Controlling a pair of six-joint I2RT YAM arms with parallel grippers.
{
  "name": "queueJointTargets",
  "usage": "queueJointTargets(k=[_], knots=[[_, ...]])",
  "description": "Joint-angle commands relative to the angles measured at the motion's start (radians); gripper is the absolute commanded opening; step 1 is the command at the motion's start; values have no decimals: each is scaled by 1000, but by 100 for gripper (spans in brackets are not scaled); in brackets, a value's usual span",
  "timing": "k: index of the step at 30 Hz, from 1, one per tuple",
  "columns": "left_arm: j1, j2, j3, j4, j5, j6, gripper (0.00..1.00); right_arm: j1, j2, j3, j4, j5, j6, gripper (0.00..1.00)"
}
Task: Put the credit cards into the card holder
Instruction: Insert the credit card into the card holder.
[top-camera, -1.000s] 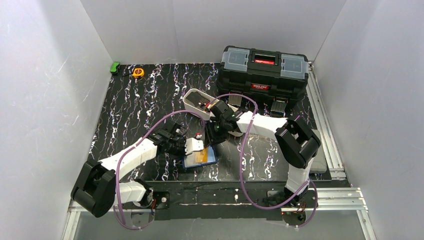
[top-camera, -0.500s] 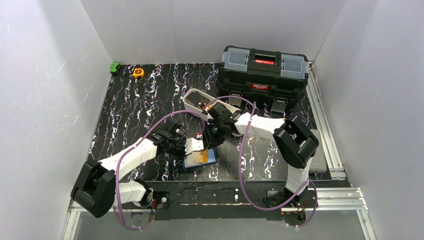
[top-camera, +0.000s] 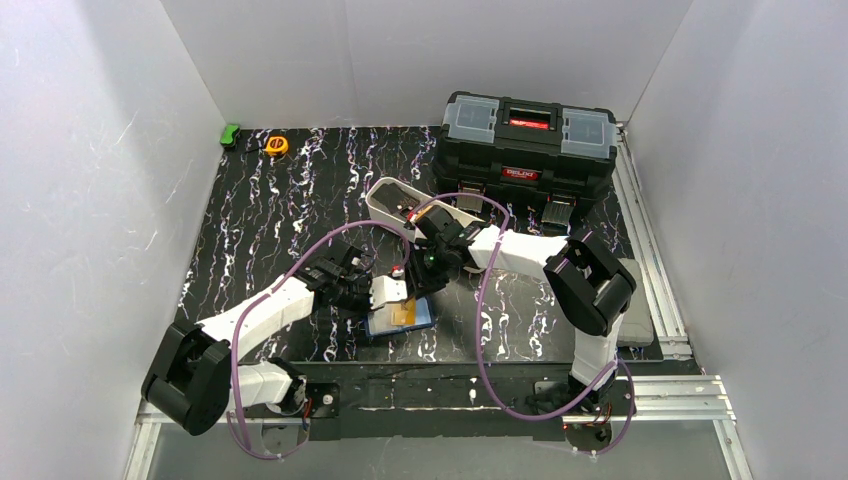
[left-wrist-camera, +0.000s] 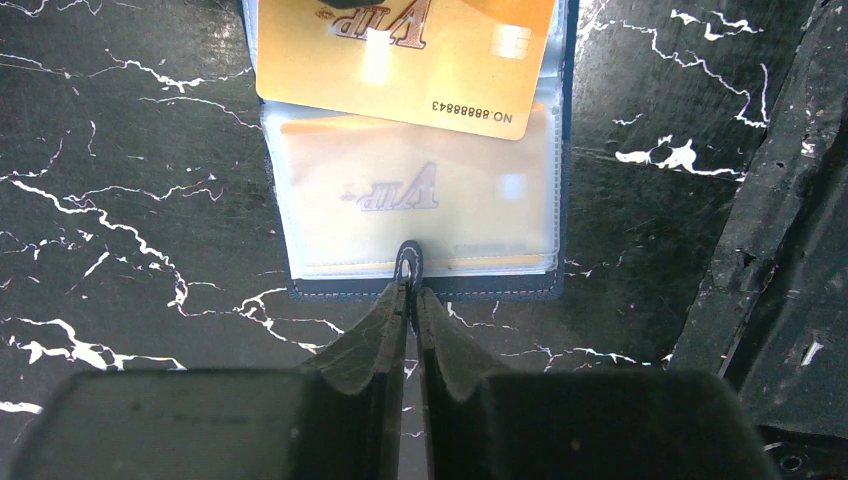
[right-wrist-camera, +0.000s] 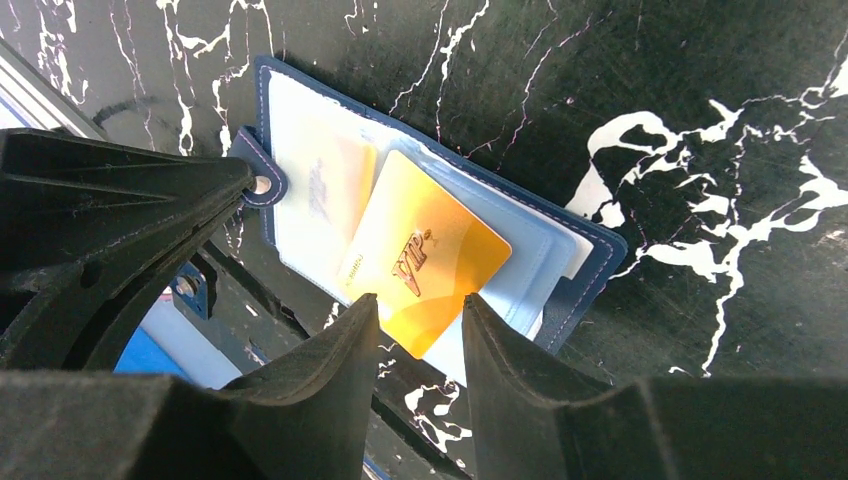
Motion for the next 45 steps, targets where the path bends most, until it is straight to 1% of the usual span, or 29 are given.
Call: queueJointTargets(k=[1,8,17,28,34,38,40,42,45], knots=[[5,-23,-11,-24,20,2,6,4,-2,-21,22,-14,4,44],[3,-22,-10,-24,21,2,6,9,-8,-45,27,-19,7,44],[4,-23,-11,-24,21,2,5,47,28,28,-5,-1,-7,43],[4,-28,-13,-25,23,1,4,65,38,53,-18,-2,-13,43],[3,-26,-14,-26,27,-1,3,63,17,58,-65,4,-52,43],[4,-28,-13,-26,26,-6,3,21,-12,80,-93,22,-80,43],[3,-29,-13,-26,23,-6,2,0,-10,104,-95,21,-82,42],[3,-29,-9,-26,21,-6,2,-15,31,170,-93,2,-83,38],[3,-28,-4,-24,20,-6,2,-21,78,227,-96,-9,-83,38]])
